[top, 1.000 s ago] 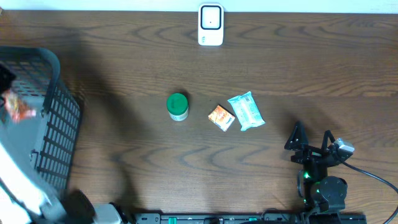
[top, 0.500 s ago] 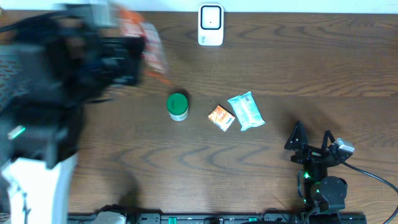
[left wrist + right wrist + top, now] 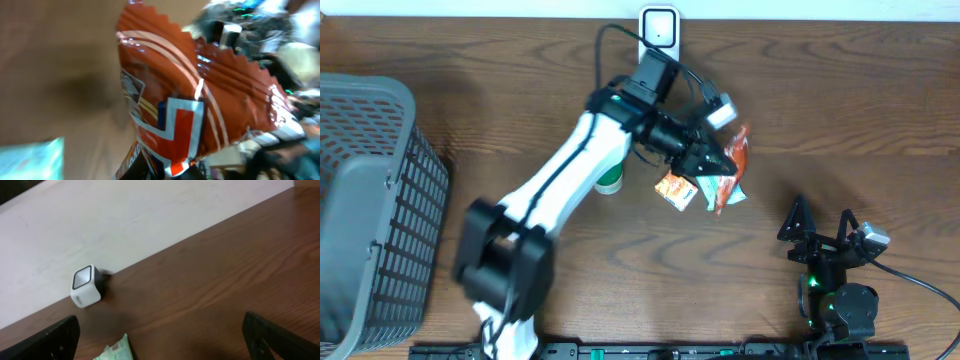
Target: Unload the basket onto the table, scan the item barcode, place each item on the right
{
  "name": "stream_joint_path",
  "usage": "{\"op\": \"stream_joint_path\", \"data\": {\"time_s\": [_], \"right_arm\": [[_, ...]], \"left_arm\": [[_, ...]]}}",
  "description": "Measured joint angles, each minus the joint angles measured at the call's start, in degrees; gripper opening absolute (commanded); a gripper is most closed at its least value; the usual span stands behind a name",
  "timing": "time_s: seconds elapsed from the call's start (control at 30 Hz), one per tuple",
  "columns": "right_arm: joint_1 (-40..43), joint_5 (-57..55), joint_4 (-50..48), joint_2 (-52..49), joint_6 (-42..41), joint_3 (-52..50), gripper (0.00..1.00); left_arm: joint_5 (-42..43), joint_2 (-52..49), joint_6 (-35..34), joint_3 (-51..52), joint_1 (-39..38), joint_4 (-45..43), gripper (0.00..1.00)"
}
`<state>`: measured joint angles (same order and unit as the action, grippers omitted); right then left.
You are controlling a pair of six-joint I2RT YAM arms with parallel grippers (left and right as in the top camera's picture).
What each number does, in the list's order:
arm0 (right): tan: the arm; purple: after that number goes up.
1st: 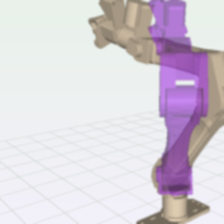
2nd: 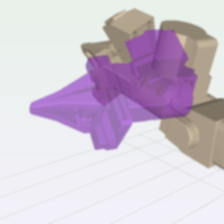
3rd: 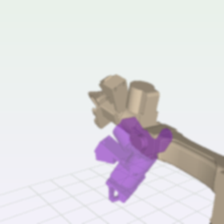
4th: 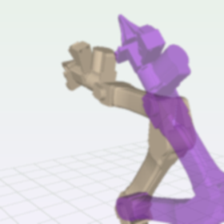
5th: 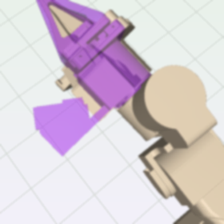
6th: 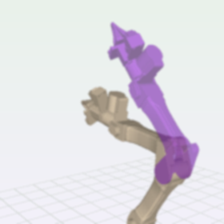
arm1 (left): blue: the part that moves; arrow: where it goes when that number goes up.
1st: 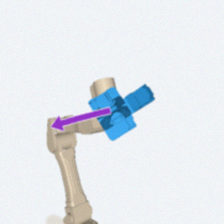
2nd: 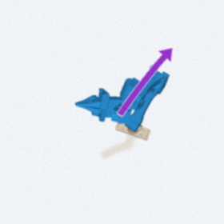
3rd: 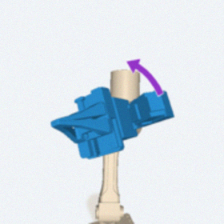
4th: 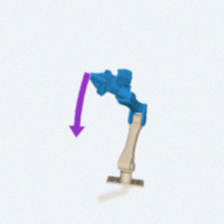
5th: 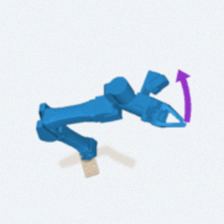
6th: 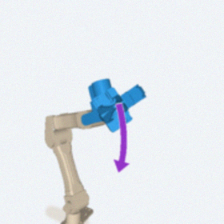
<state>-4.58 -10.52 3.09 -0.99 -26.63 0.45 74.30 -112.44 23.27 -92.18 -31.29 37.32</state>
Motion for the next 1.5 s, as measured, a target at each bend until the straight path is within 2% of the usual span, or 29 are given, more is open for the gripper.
{"op": "stream_joint_path", "data": {"time_s": [0.13, 0.37, 0.4, 0.5, 0.57, 0.6, 0.77, 1.07, 1.17, 1.33, 1.5], "right_arm": [[0.00, 0.02, 0.00, 0.00, 0.00, 0.00, 0.99], [0.00, 0.00, 0.00, 0.00, 0.00, 0.00, 0.99], [0.00, 0.00, 0.00, 0.00, 0.00, 0.00, 0.99], [0.00, 0.00, 0.00, 0.00, 0.00, 0.00, 0.99], [0.00, 0.00, 0.00, 0.00, 0.00, 0.00, 0.99], [0.00, 0.00, 0.00, 0.00, 0.00, 0.00, 0.99], [0.00, 0.00, 0.00, 0.00, 0.00, 0.00, 0.99], [0.00, 0.00, 0.00, 0.00, 0.00, 0.00, 0.99], [0.00, 0.00, 0.00, 0.00, 0.00, 0.00, 0.99], [0.00, 0.02, 0.02, 0.00, 0.00, 0.00, 0.99], [0.00, 0.00, 0.00, 0.00, 0.00, 0.00, 0.99]], "left_arm": [[8.61, -9.70, 4.50, -0.09, 0.00, -1.33, 0.07], [12.20, -18.34, 7.72, -0.07, -0.28, -3.80, 0.08], [12.26, -18.40, 8.07, -0.07, -0.33, -4.35, 0.12], [11.67, -18.32, 8.57, -0.11, -0.35, -5.05, 0.46], [9.66, -18.32, 9.07, -0.09, -0.33, -5.22, 0.73], [8.17, -18.32, 8.94, -0.09, -0.31, -5.03, 0.82], [-1.73, -18.32, 7.93, -0.09, 0.33, -5.97, 0.83], [-14.69, -15.23, -2.84, -5.57, 8.22, -7.87, 0.83], [-22.40, -9.07, -5.77, -6.88, 9.42, -7.76, 0.83], [-38.56, 7.72, -7.91, -8.37, 8.46, -7.93, 0.83], [-60.85, 25.55, -9.90, -9.22, 7.85, -9.68, 0.83]]}}
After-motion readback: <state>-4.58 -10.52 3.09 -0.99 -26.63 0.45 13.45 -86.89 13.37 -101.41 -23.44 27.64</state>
